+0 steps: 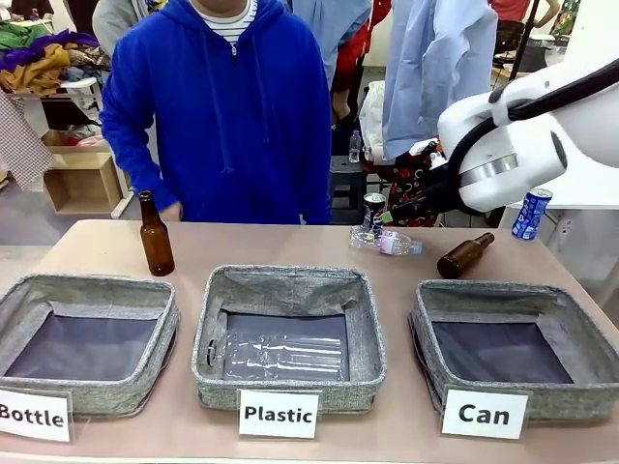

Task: Sort the can waste into the basket.
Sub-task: Pick up the can waste from the table and place it in the right Fabric basket.

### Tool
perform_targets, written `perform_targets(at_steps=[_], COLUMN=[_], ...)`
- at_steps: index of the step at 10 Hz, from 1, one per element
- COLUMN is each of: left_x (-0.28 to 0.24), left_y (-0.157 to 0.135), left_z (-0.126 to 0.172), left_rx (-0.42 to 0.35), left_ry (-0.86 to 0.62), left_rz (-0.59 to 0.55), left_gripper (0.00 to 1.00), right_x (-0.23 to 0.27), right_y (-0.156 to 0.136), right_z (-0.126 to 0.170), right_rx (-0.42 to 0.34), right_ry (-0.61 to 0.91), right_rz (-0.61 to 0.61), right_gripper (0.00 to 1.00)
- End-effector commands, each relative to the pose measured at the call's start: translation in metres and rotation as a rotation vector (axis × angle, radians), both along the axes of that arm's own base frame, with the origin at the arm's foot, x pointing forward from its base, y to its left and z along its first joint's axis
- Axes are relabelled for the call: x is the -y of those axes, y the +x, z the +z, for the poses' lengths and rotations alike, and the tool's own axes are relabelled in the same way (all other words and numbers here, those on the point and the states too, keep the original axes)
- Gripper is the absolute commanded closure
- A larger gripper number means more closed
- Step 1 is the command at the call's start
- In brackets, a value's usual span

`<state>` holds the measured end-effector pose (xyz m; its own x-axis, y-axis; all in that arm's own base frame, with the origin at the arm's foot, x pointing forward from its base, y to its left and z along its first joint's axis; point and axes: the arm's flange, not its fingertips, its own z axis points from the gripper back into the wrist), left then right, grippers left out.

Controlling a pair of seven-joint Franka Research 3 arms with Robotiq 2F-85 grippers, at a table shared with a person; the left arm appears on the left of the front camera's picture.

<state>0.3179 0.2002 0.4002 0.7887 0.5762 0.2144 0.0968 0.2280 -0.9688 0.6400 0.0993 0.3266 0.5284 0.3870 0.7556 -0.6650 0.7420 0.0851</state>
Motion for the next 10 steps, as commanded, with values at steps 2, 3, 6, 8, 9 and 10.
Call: perform_targets(at_steps=[2,3,6,8,9,10], left_x=[0.000,0.000,0.000,0.000,0.000,0.000], left_y=[-0.002,-0.002,-0.002,-0.002,-0.002,-0.002], left_z=[0.000,0.000,0.000,0.000,0.000,0.000], left_rx=[0.025,0.025,0.025,0.025,0.025,0.025], left_ry=[0.006,0.006,0.006,0.006,0.006,0.006], left_rz=[-0.010,-0.010,-0.010,-0.010,-0.010,-0.010], left_gripper=[0.00,0.00,0.00,0.00,0.00,0.00], right_x=[-0.016,-0.021,-0.028,-0.029,-0.030,-0.030], right_y=[0.012,0.014,0.017,0.021,0.022,0.023], right_z=[-0.026,-0.033,-0.043,-0.052,-0.054,-0.056], right_rx=[0.067,0.058,0.125,0.125,0.128,0.130], right_ry=[0.034,0.049,0.156,0.180,0.189,0.195], right_rz=[-0.040,-0.037,-0.062,-0.085,-0.094,-0.099], right_gripper=[0.00,0.00,0.00,0.00,0.00,0.00])
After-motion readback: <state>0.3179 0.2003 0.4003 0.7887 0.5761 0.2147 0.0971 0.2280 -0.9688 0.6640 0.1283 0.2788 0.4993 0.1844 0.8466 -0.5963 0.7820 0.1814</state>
